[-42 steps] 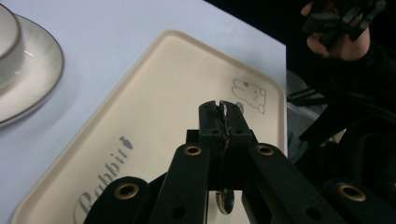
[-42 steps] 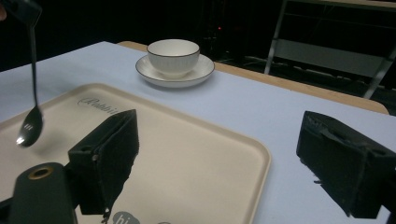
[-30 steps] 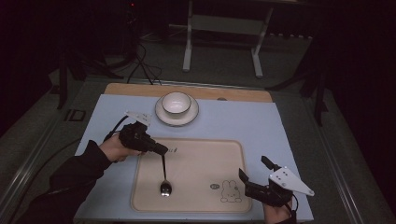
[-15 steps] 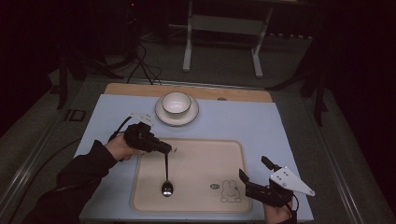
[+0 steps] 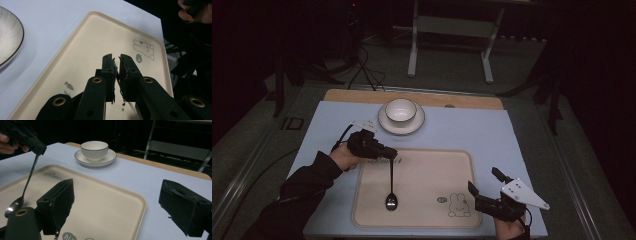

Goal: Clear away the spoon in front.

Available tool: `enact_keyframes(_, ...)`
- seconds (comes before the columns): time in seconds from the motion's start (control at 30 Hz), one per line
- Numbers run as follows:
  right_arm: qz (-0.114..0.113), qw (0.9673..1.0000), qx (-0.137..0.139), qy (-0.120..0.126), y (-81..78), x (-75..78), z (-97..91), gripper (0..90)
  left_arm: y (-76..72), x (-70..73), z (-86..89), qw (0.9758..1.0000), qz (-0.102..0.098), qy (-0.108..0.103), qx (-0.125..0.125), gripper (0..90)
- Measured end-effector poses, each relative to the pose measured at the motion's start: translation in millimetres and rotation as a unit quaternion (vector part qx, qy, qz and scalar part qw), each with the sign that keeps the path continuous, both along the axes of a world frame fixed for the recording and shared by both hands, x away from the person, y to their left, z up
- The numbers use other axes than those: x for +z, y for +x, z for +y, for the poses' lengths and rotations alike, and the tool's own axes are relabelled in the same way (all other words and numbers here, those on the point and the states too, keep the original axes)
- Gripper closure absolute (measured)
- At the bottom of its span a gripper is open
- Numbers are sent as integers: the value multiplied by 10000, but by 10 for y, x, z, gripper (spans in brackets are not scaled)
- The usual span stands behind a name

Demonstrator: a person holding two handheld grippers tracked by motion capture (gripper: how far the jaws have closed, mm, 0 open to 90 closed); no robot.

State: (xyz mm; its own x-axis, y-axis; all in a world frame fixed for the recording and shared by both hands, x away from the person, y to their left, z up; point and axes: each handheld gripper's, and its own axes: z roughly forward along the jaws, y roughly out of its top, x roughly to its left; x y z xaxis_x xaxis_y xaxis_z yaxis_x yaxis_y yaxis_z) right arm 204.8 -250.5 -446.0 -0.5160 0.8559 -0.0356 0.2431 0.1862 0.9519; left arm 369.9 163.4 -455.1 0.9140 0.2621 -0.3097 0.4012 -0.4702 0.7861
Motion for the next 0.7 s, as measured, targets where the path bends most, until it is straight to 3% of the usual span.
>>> enact_keyframes(0.3,5,10000,12,-3,-3,1,1,130,67,-114,-7,9999,-44,-38,154,826)
enact_keyframes(0.4,3,10000,23,4,1,-1,-3,130,114,-196,-17,9997,76,-29,215,821)
enact_keyframes(0.7,2,10000,27,11,1,-3,-7,129,191,-370,-34,9993,105,5,368,801)
